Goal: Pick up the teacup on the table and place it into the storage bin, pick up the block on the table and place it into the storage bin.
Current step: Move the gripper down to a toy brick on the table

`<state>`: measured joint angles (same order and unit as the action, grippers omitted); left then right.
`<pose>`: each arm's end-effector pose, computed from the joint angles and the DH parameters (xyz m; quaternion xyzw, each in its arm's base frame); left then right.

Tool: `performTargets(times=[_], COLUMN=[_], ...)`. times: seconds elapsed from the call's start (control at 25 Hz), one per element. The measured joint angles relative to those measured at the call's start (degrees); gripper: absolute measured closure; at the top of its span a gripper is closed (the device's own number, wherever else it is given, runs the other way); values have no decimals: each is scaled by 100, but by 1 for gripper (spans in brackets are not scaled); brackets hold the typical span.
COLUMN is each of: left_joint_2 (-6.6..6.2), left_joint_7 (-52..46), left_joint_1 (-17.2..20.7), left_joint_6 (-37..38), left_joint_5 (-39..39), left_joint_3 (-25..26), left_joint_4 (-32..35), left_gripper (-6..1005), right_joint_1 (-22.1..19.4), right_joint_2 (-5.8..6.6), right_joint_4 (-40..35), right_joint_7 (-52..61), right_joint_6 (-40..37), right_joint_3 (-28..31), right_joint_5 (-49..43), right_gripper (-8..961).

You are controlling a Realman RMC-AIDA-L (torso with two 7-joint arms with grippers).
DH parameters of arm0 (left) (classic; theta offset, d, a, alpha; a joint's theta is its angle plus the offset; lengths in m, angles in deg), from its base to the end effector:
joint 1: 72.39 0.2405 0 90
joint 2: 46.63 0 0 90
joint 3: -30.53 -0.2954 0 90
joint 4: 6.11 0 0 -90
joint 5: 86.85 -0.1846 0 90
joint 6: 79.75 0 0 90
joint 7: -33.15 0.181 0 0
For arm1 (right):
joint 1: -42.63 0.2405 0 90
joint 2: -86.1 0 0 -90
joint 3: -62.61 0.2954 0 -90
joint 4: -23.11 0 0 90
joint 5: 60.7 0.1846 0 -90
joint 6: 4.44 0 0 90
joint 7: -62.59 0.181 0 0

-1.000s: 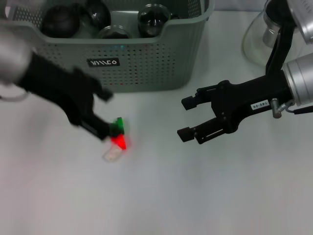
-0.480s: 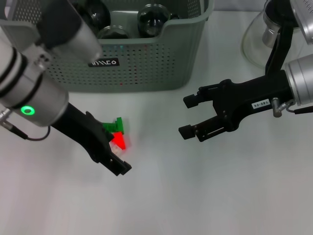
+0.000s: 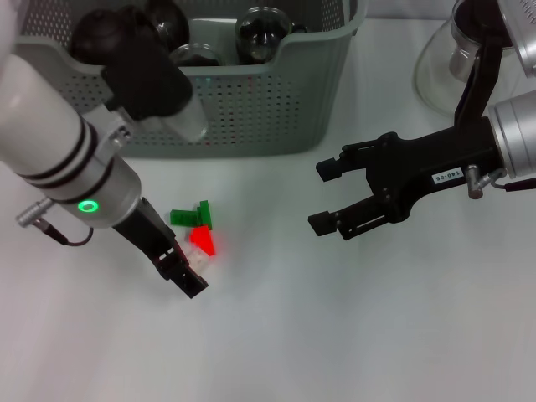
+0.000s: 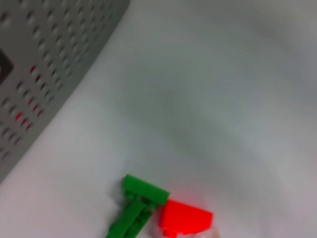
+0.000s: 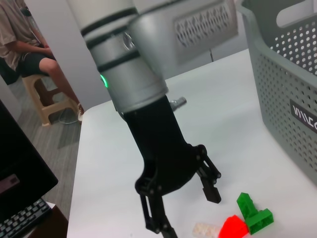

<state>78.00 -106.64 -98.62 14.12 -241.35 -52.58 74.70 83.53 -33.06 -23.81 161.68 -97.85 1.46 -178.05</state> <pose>-0.2592 0.2976 -0.0837 -0.9195 -0.2999 0.2292 0.1100 0.1831 0.3425 -0.0840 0.9805 -0.1569 -0.1109 0.0418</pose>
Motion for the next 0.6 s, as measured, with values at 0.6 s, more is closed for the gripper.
performTargets(times=[0.6], left_joint_2=[7], left_joint_7=[-400], left_joint_1=[-80], left_joint_6=[-526], left_joint_5=[-132], left_joint_3=[-445], left_joint_4=[-275], left_gripper=[80], right_joint_1=[14], right_joint_2=[-1], right_joint_4=[0], right_joint_7=[-63], right_joint_6=[-3], right_joint_3=[-10], right_joint_5=[-7], right_gripper=[8])
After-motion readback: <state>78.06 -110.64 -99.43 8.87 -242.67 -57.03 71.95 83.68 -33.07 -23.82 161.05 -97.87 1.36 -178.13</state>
